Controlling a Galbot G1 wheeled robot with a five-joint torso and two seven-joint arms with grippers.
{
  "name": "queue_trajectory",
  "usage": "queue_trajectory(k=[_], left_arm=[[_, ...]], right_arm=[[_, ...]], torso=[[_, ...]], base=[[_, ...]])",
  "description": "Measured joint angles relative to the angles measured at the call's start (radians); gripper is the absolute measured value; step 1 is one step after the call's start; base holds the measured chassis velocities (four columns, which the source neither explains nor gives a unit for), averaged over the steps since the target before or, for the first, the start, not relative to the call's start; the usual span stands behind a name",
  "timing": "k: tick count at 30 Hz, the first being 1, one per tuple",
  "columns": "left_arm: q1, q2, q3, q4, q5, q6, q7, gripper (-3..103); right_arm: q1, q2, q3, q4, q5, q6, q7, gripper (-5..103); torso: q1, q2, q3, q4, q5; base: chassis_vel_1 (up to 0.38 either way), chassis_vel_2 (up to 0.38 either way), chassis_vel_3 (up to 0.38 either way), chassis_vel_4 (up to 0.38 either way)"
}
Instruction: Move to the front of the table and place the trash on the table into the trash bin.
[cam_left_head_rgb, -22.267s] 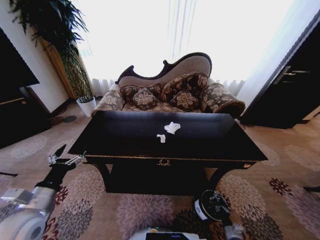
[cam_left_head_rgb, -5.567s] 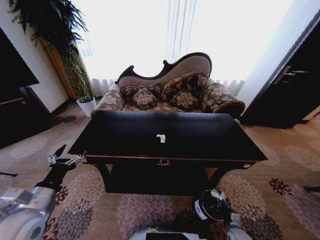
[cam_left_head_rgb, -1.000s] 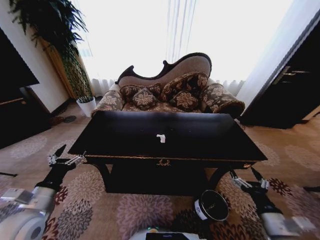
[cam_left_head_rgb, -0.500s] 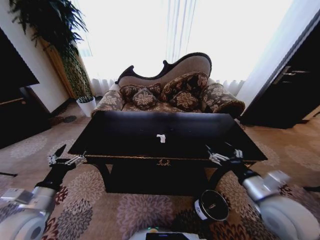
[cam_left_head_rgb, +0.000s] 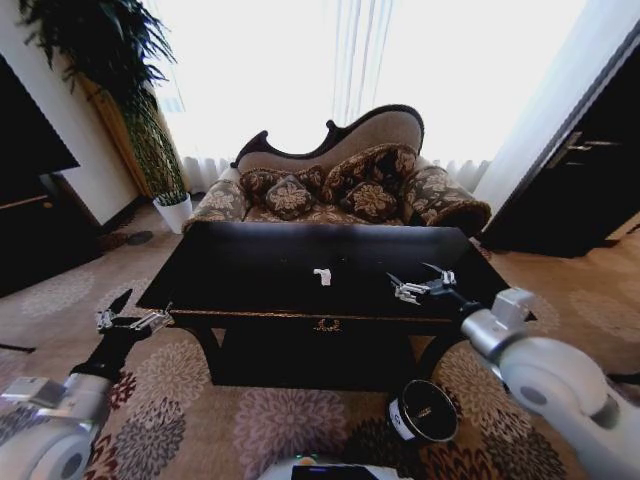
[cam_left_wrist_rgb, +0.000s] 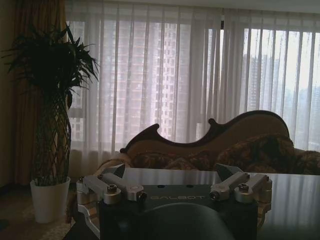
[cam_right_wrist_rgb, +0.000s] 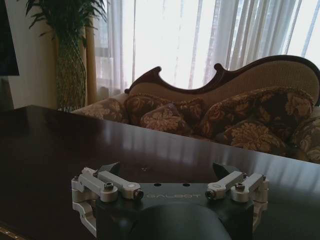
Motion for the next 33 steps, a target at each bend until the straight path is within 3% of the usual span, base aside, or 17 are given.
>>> queue_trajectory(k=[3, 6, 9, 14, 15, 17, 21, 22, 26, 33], left_arm=[[0.000, 0.000, 0.000, 0.000, 0.000, 0.000, 0.000, 100], [0.000, 0.000, 0.000, 0.000, 0.000, 0.000, 0.000, 100], [0.000, 0.000, 0.000, 0.000, 0.000, 0.000, 0.000, 100], [0.000, 0.000, 0.000, 0.000, 0.000, 0.000, 0.000, 100], [0.000, 0.000, 0.000, 0.000, 0.000, 0.000, 0.000, 100], [0.000, 0.000, 0.000, 0.000, 0.000, 0.000, 0.000, 100], [0.000, 0.000, 0.000, 0.000, 0.000, 0.000, 0.000, 100], [0.000, 0.000, 0.000, 0.000, 0.000, 0.000, 0.000, 100], [0.000, 0.000, 0.000, 0.000, 0.000, 0.000, 0.000, 100], [0.000, 0.000, 0.000, 0.000, 0.000, 0.000, 0.000, 100]], right_arm=[[0.039, -0.042, -0.023, -0.018, 0.049, -0.008, 0.015, 100], [0.119, -0.118, -0.063, -0.043, 0.219, -0.043, 0.074, 100], [0.174, -0.153, -0.103, -0.060, 0.283, -0.054, 0.091, 100], [0.385, -0.182, -0.288, -0.097, 0.346, -0.074, 0.136, 100], [0.467, -0.185, -0.365, -0.106, 0.362, -0.081, 0.152, 100], [0.513, -0.185, -0.413, -0.112, 0.371, -0.085, 0.160, 100], [0.724, -0.162, -0.624, -0.142, 0.392, -0.106, 0.193, 100], [0.724, -0.162, -0.624, -0.142, 0.392, -0.106, 0.193, 100], [0.892, -0.104, -0.801, -0.170, 0.411, -0.131, 0.237, 100], [0.978, -0.069, -0.919, -0.201, 0.410, -0.150, 0.253, 100]], torso=[[0.000, 0.000, 0.000, 0.0001, -0.0002], [0.000, 0.000, 0.000, 0.0001, -0.0004], [0.000, 0.000, 0.000, 0.0001, -0.0001], [0.000, 0.000, 0.000, 0.0002, -0.0002], [0.000, 0.000, 0.000, 0.0002, -0.0003], [0.000, 0.000, 0.000, 0.0002, -0.0003], [0.000, 0.000, 0.000, -0.0001, -0.0002], [0.000, 0.000, 0.000, -0.0001, -0.0002], [0.000, 0.000, 0.000, 0.0002, -0.0003], [0.000, 0.000, 0.000, 0.0000, -0.0002]], base=[[0.000, 0.000, 0.000, 0.000], [0.000, 0.000, 0.000, 0.000], [0.000, 0.000, 0.000, 0.000], [0.000, 0.000, 0.000, 0.000], [0.000, 0.000, 0.000, 0.000], [0.000, 0.000, 0.000, 0.000], [0.000, 0.000, 0.000, 0.000], [0.000, 0.000, 0.000, 0.000], [0.000, 0.000, 0.000, 0.000], [0.000, 0.000, 0.000, 0.000]])
